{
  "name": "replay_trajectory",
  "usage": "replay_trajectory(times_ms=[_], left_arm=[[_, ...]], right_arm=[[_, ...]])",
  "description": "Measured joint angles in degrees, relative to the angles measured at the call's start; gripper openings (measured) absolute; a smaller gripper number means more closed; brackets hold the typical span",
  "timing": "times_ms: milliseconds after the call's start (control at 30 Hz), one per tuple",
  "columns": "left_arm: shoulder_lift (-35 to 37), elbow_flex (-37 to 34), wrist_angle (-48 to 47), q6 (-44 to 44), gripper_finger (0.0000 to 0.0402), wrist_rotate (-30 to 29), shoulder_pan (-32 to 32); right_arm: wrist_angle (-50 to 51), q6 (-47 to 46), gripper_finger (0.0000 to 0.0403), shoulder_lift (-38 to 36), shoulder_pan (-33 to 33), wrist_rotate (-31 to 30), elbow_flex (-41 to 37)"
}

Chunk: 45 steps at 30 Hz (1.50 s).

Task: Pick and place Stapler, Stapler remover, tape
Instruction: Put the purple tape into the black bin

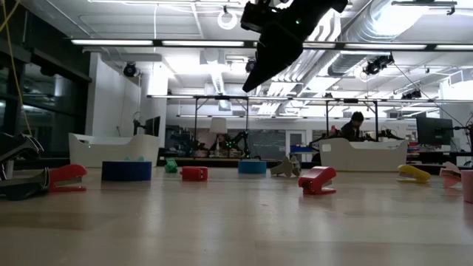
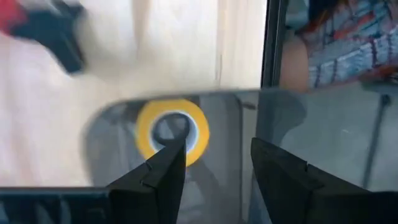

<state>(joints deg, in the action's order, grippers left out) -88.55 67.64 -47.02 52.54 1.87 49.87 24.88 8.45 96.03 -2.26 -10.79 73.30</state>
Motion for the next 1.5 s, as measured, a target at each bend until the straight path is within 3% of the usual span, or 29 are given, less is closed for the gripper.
replay_trajectory(times_ms=[233,400,700,933,1167,1500], left_arm=[[0.02,10.50,-16.85,-10.13,0.0176,-20.46,-1.29],[0.00,9.91,-20.56,-23.06,0.0176,-26.74,-6.10],[-0.54,5.42,-17.93,-43.70,0.0176,-26.00,-19.93],[-0.55,1.09,-16.09,-50.60,0.0176,-24.44,-26.01],[-0.55,0.37,-15.93,-50.82,0.0176,-25.23,-27.14],[-0.55,0.37,-16.09,-50.80,0.0176,-26.53,-26.99]], right_arm=[[3.22,0.18,0.0209,0.00,0.00,-0.72,0.00],[10.07,0.92,0.0208,-0.22,0.00,-2.18,0.00],[21.75,-3.34,0.0209,-4.69,0.00,-5.56,-0.66],[15.60,-1.25,0.0208,-13.12,-2.32,-12.18,-11.32],[5.46,5.03,0.0209,-17.32,-12.45,-0.49,-18.40],[6.85,15.43,0.0209,-8.05,-27.59,11.91,-9.46]])
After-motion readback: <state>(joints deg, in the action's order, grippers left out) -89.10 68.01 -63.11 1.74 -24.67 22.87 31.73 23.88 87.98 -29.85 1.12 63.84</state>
